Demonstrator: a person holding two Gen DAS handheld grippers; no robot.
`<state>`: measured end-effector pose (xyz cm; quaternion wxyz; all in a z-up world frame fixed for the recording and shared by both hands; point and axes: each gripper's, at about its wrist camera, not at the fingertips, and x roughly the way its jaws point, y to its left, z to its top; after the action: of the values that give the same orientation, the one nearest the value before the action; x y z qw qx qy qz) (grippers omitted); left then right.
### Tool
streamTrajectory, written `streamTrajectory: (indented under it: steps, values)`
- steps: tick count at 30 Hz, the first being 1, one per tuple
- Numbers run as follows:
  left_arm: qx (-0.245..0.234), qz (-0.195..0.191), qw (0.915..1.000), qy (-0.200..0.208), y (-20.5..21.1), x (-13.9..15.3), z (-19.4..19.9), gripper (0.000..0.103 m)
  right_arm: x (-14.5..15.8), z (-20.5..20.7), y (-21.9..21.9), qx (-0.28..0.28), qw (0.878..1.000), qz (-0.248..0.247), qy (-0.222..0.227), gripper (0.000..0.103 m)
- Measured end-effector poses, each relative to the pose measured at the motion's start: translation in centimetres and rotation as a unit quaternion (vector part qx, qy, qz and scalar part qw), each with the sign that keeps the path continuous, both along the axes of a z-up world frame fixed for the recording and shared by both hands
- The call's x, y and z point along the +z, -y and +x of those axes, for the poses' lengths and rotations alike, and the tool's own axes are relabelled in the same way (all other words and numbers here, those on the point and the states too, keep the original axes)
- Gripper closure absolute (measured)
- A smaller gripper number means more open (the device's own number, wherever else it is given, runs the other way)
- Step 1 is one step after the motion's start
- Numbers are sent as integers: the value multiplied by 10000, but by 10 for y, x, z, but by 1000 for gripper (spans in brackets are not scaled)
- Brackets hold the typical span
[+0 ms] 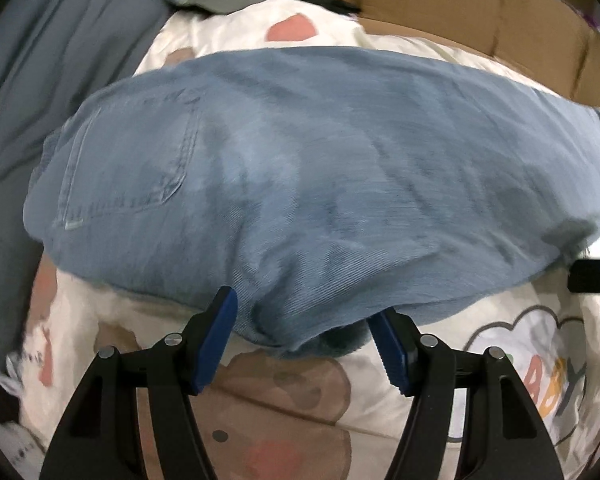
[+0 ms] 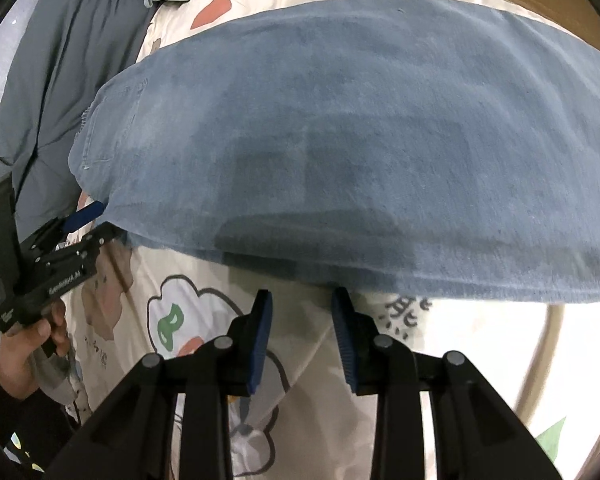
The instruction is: Fold clothes
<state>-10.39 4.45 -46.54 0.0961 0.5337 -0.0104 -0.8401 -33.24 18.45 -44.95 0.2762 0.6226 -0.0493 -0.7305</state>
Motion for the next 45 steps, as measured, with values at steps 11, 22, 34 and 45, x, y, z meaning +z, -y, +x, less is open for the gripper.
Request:
streamTrajectory:
  steps: [11, 22, 34, 45]
  values:
    - [773, 16, 9967, -260, 37, -2, 14, 31, -3, 8, -7, -89, 9999, -4, 58, 74]
    - [1074, 427, 9933, 67, 35, -26, 4, 31, 8, 14, -46, -660, 9968, -365, 258, 74]
    - [1456, 501, 9874, 359, 65, -37, 16, 13, 17, 17, -106, -1359, 9905, -198, 67, 74]
    - [819, 557, 9944, -374, 50, -15, 37, 59, 23, 18, -175, -2290, 9732, -12, -207, 74]
